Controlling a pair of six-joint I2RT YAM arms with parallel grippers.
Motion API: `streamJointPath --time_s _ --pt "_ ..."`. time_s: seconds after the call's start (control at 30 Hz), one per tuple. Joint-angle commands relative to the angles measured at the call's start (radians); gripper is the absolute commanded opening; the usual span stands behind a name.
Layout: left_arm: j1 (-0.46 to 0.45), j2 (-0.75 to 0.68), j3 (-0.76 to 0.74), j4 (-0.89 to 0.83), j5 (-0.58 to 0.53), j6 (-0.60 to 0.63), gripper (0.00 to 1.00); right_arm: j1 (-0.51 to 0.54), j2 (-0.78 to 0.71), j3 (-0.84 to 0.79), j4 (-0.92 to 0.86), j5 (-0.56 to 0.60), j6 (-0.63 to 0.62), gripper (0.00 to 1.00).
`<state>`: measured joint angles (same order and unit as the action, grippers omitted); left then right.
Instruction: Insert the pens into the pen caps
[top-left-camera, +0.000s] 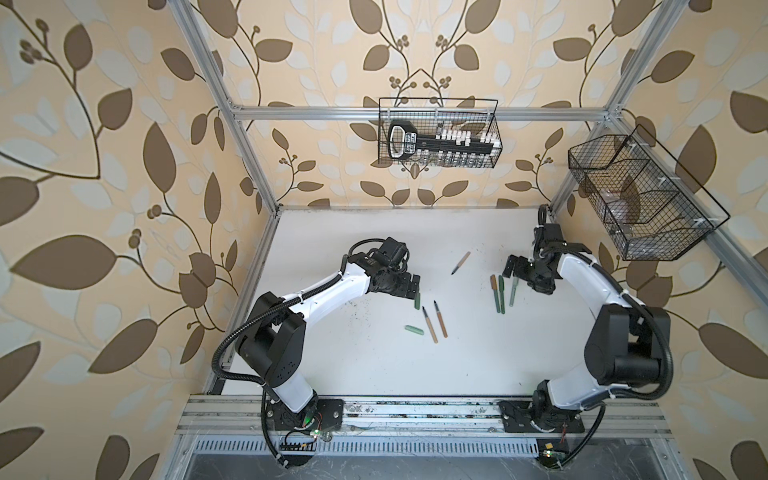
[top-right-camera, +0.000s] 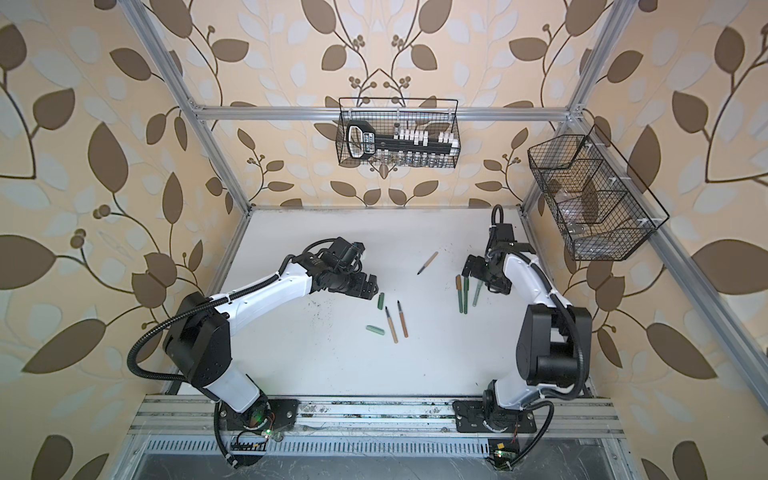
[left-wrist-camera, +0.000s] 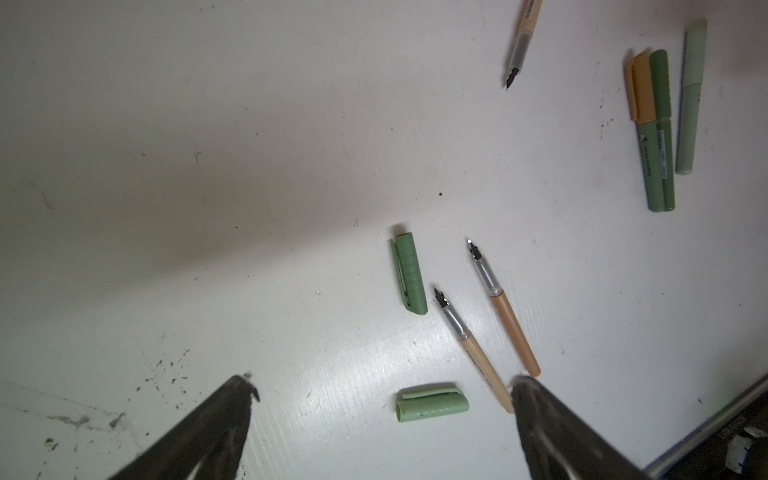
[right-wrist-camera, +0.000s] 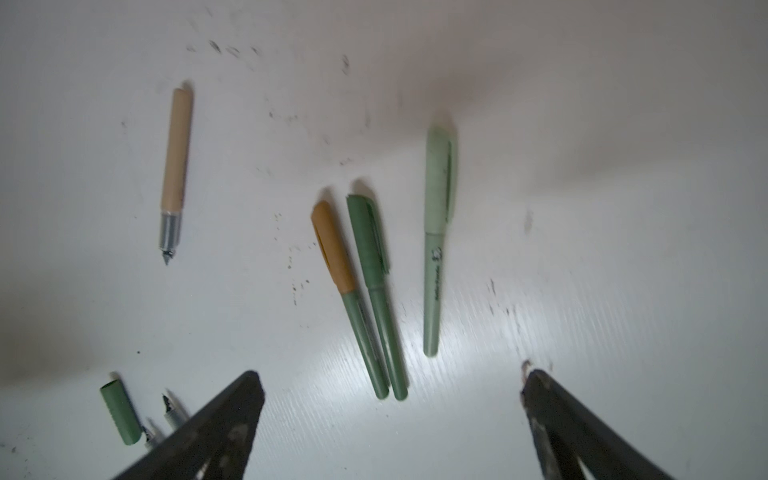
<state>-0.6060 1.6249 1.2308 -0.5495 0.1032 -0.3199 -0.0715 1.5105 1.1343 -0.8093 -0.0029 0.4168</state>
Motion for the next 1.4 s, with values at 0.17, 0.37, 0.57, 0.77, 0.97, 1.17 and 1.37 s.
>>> streamJointPath --time_s 0.17,0.37,0.57,0.77,0.97,1.17,1.37 --pt "0.049 -0.217 -0.007 -0.035 0.012 -0.075 0.99 -0.009 -0.208 -0.203 -0.234 0.194 0.259 1.0" --pt "0.073 -0.341 -0.072 -0.082 0.012 -0.082 0.99 -0.113 -0.335 -0.314 -0.256 0.227 0.19 1.0" --pt "0.122 -0.404 -0.094 -0.107 0.035 -0.081 0.99 -0.135 -0.401 -0.298 -0.364 0.404 0.306 1.0" --pt "0.144 -0.371 -0.043 -0.147 0.079 -0.073 0.99 -0.253 -0.399 -0.383 -0.362 0.386 0.446 1.0" --pt "0.159 -0.369 -0.009 -0.193 0.111 -0.046 0.99 -0.271 -0.386 -0.383 -0.38 0.505 0.559 1.0" --pt "0.192 -0.358 0.026 -0.249 0.128 0.002 0.99 -0.487 -0.356 -0.425 -0.243 0.385 0.459 1.0" --pt "0.212 -0.367 0.012 -0.234 0.135 -0.013 0.99 -0.623 -0.326 -0.444 -0.111 0.359 0.379 1.0"
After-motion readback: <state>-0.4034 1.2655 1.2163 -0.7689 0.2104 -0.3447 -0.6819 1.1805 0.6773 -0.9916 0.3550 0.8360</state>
